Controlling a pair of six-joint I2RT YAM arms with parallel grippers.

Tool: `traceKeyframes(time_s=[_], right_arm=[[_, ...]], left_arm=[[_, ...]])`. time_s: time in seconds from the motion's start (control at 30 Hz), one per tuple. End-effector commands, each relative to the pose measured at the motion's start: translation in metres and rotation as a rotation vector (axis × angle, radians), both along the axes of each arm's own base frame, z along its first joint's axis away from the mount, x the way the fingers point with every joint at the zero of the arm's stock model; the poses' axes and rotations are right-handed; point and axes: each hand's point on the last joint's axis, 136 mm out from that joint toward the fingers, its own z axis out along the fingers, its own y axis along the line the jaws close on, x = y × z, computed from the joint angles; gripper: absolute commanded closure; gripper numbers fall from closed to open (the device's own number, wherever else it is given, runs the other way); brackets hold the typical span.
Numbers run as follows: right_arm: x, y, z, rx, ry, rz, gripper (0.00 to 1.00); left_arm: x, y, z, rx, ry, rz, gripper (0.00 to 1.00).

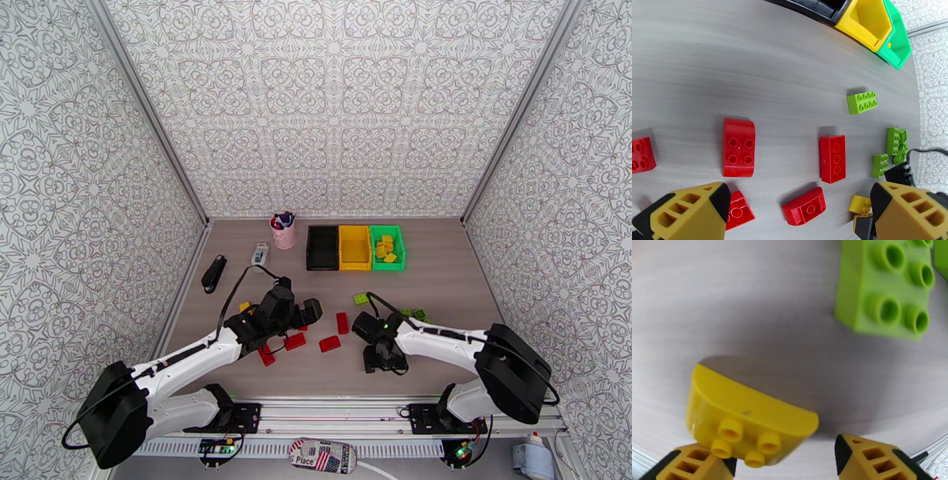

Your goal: Sort the legos into containers by color

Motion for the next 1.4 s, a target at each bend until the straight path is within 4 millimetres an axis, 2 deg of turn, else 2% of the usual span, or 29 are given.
traceKeyframes(time_s=[0.0,0.37,0.6,0.87,1.0,1.13,1.27,1.37], right_arm=[[0.049,0.012,-0.003,0.042,-0.156,-0.051,0.32],[0.074,0.004,-0.006,0.097,-0.149,-0.09,0.35],[0.082,0.001,-0.007,0.116,-0.144,-0.095,0.4],[0.086,0.01,-0.002,0.157,-0.145,-0.082,0.59],[0.092,0.02,0.013,0.203,-0.167,-0.075,0.67],[0.106,0.031,0.039,0.252,-0.215,-0.068,0.68],[0.128,0.035,0.067,0.3,-0.266,-0.081,0.69],[0.152,0.027,0.087,0.31,-0.307,-0.107,0.69]], left_arm=[[0.002,-0.002,0.003,-0.014,-0.007,0.003,0.01],[0.004,-0.009,0.0,-0.005,0.001,-0.004,0.01],[0.007,-0.017,0.001,-0.005,0.002,-0.014,0.01],[0.014,-0.031,0.005,-0.009,0.0,-0.04,0.01],[0.024,-0.043,0.012,-0.026,-0.005,-0.069,0.01],[0.042,-0.063,0.021,-0.055,-0.004,-0.119,0.01],[0.064,-0.09,0.032,-0.084,-0.013,-0.181,0.01],[0.082,-0.11,0.042,-0.129,-0.017,-0.216,0.01]])
